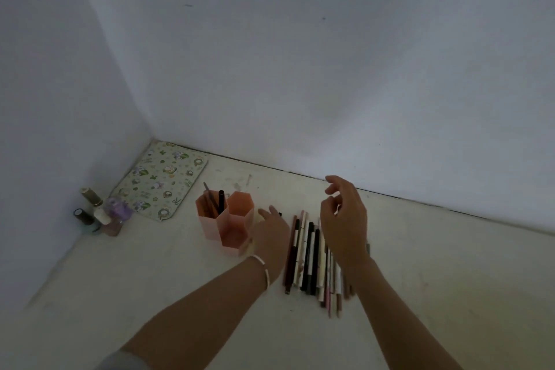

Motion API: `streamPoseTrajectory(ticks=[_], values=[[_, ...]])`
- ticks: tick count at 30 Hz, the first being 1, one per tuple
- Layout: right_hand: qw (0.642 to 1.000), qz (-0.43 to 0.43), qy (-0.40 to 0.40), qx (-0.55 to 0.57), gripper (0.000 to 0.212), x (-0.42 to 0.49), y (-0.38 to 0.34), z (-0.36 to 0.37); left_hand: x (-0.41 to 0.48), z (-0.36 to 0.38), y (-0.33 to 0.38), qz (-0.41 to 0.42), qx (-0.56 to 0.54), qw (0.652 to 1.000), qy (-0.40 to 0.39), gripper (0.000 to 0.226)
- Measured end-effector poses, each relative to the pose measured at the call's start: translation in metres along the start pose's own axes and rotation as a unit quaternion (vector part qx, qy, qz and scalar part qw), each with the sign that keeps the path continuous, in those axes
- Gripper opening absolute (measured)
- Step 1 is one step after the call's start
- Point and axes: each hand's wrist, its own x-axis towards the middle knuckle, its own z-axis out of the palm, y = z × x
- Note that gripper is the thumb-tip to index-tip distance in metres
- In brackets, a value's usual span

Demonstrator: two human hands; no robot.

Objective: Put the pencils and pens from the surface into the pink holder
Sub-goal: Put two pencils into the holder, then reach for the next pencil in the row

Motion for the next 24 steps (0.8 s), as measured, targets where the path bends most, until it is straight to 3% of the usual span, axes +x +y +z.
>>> streamPoseTrajectory(ticks=[6, 10, 12, 16, 21, 24], values=[[0.999, 0.03, -0.016, -0.009, 0.043, -0.008, 0.022, -0.007, 0.023, 0.013, -0.001, -0.035, -0.051, 0.998, 0.018, 0.058], [0.998, 0.048, -0.034, -0.018, 0.042, -0.013, 0.027, -0.004, 0.02, -0.006, -0.004, -0.001, -0.001, 1.0, -0.024, 0.049], [0.997, 0.058, -0.043, -0.02, 0.043, -0.012, 0.026, 0.0, 0.012, -0.026, -0.004, 0.03, 0.038, 0.999, 0.005, 0.046], [0.993, 0.1, -0.067, -0.001, 0.041, -0.006, 0.018, 0.019, -0.001, -0.096, 0.008, 0.107, 0.011, 0.994, 0.03, 0.027], [0.96, 0.129, -0.214, -0.129, 0.033, 0.001, 0.01, 0.065, -0.024, -0.188, -0.015, 0.128, -0.042, 0.975, 0.176, 0.013], [0.923, 0.099, -0.275, -0.251, 0.024, -0.006, 0.007, 0.091, -0.037, -0.21, -0.047, 0.139, -0.1, 0.943, 0.285, 0.036]])
